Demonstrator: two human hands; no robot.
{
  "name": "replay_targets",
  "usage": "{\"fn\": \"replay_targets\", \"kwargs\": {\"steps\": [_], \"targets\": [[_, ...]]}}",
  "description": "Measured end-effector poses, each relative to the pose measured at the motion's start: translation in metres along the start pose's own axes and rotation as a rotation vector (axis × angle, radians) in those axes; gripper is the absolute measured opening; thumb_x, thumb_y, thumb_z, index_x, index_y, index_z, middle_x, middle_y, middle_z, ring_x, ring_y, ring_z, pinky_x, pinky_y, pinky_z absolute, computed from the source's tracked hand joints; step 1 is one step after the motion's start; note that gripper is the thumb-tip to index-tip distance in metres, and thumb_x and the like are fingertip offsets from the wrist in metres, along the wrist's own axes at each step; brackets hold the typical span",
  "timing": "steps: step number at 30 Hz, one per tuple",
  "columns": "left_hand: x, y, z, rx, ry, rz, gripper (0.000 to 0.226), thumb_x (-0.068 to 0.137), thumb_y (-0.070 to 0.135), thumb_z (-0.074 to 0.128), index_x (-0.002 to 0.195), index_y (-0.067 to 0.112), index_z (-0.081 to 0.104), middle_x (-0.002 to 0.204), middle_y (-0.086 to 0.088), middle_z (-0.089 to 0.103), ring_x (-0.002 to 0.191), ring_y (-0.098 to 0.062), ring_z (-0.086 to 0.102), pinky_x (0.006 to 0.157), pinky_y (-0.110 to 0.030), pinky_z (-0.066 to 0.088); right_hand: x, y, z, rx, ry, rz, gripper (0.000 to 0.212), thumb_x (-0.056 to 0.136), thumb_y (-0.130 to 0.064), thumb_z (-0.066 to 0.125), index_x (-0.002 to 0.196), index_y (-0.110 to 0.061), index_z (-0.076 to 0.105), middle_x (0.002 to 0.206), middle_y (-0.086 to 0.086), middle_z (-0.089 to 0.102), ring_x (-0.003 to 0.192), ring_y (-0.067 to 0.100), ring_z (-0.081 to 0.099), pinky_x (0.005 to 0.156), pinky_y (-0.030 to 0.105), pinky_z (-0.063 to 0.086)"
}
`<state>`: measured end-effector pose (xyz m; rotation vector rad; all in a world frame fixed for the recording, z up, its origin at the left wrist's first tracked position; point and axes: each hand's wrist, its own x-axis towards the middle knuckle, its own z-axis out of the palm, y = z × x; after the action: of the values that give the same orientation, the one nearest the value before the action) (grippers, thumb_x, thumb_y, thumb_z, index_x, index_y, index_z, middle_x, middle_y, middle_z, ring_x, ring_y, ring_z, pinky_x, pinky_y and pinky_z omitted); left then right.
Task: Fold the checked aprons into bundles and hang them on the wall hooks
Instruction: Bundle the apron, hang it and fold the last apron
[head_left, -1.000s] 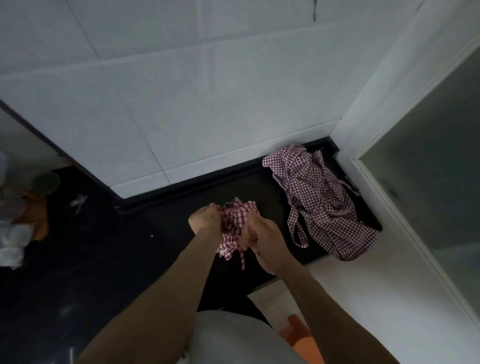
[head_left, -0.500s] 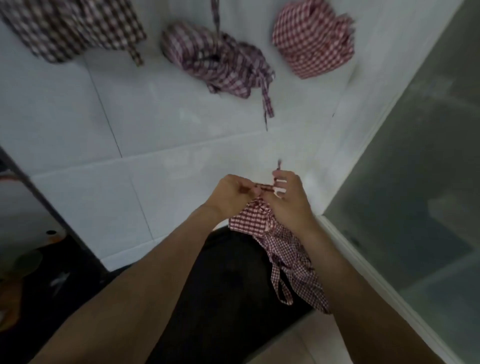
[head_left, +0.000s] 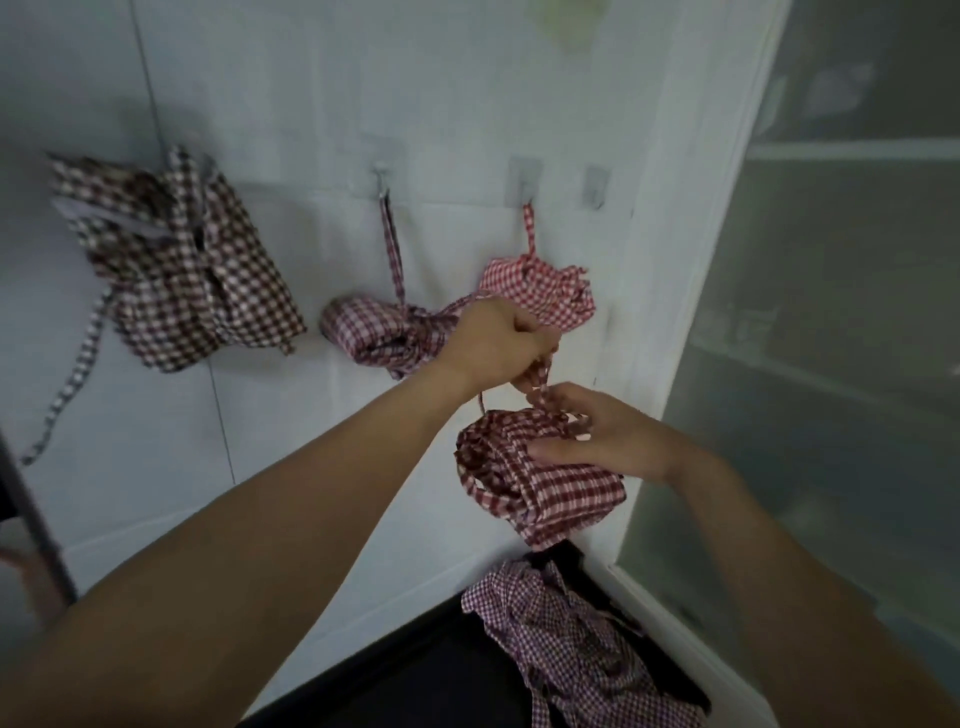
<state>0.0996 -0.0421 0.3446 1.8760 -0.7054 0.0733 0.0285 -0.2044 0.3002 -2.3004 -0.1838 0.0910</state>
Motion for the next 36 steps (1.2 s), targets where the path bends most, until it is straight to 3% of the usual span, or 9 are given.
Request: {"fn": "replay_targets", "kwargs": {"steps": [2,5,10,17,22,27,31,33,36], "targets": [[0.004,0.015,-0.005,0.025,-0.039,0.028,0.031,0.094,0.019,0.067,0.078,-0.006,0.075,0.066,-0.013,0.072,0.058,-0.023,0.07,0.06,-0.03,0.061,-0.001,-0.004,0.001,0.026,0.099,-0.037,0.087,0.061,-0.061,0.087,0.135,-0.034,0.051,0.131,-0.015,0.057,0.115,0.004,0.059,0.105,0.032,0.048],[0.007,0.032,-0.009,-0.023,-0.049,0.061,0.026,0.092,0.019,0.071,0.08,-0.004,0.076,0.071,-0.016,0.073,0.067,-0.032,0.072,0.067,-0.038,0.063,0.001,-0.015,-0.002,0.144,0.185,-0.136,0.091,0.065,-0.032,0.094,0.139,-0.034,0.041,0.129,-0.016,0.057,0.11,-0.004,0.06,0.104,0.029,0.05],[0.017,0.063,-0.03,-0.234,0.146,0.102,0.022,0.092,0.016,0.071,0.079,-0.001,0.076,0.07,-0.011,0.074,0.062,-0.026,0.071,0.066,-0.039,0.063,-0.001,-0.027,-0.019,0.305,0.266,-0.235,0.12,0.054,-0.017,0.098,0.148,-0.039,0.028,0.135,-0.016,0.055,0.116,0.0,0.06,0.096,0.027,0.053],[0.016,0.088,-0.052,-0.094,-0.011,0.183,0.026,0.093,0.017,0.069,0.087,-0.008,0.074,0.078,-0.014,0.075,0.066,-0.02,0.069,0.067,-0.031,0.061,0.0,-0.036,-0.035,0.482,0.498,-0.295,0.105,0.046,-0.007,0.098,0.135,-0.039,0.053,0.122,-0.01,0.068,0.109,0.011,0.068,0.087,0.037,0.06],[0.007,0.085,-0.055,0.086,-0.179,0.213,0.033,0.091,0.021,0.071,0.088,-0.012,0.068,0.083,-0.015,0.075,0.078,-0.016,0.07,0.087,-0.034,0.057,0.007,-0.059,-0.047,0.598,0.525,-0.306,0.078,0.052,0.002,0.095,0.122,-0.022,0.07,0.107,0.005,0.076,0.099,0.027,0.073,0.082,0.043,0.06],[0.0,0.078,-0.057,0.109,-0.147,0.405,0.024,0.091,0.016,0.071,0.08,-0.005,0.071,0.076,-0.02,0.071,0.069,-0.025,0.064,0.075,-0.041,0.054,0.028,-0.074,-0.053,0.636,0.461,-0.135,0.071,0.055,0.005,0.091,0.118,-0.019,0.067,0.1,0.009,0.077,0.088,0.029,0.075,0.08,0.043,0.06],[-0.004,0.072,-0.059,0.053,-0.161,0.427,0.016,0.092,0.012,0.069,0.078,0.006,0.071,0.069,-0.012,0.063,0.066,-0.017,0.056,0.066,-0.032,0.047,0.048,-0.087,-0.062,0.631,0.509,-0.05,0.037,0.077,0.002,0.077,0.112,-0.006,0.066,0.097,0.017,0.073,0.077,0.03,0.072,0.059,0.032,0.055],[0.001,0.068,-0.063,0.051,-0.142,0.371,0.007,0.091,0.015,0.07,0.093,0.008,0.073,0.083,-0.02,0.067,0.077,-0.019,0.061,0.078,-0.04,0.055,0.052,-0.094,-0.063,0.698,0.494,-0.026,0.024,0.08,0.004,0.074,0.103,0.0,0.068,0.092,0.02,0.073,0.071,0.031,0.073,0.056,0.031,0.056],[0.003,0.066,-0.072,0.161,-0.154,0.331,0.037,0.084,0.019,0.079,0.116,0.01,0.063,0.103,-0.01,0.069,0.098,-0.014,0.064,0.1,-0.039,0.051,0.056,-0.098,-0.061,0.793,0.442,-0.032,0.029,0.076,0.002,0.076,0.105,0.005,0.07,0.096,0.023,0.074,0.076,0.034,0.075,0.059,0.036,0.059]]}}
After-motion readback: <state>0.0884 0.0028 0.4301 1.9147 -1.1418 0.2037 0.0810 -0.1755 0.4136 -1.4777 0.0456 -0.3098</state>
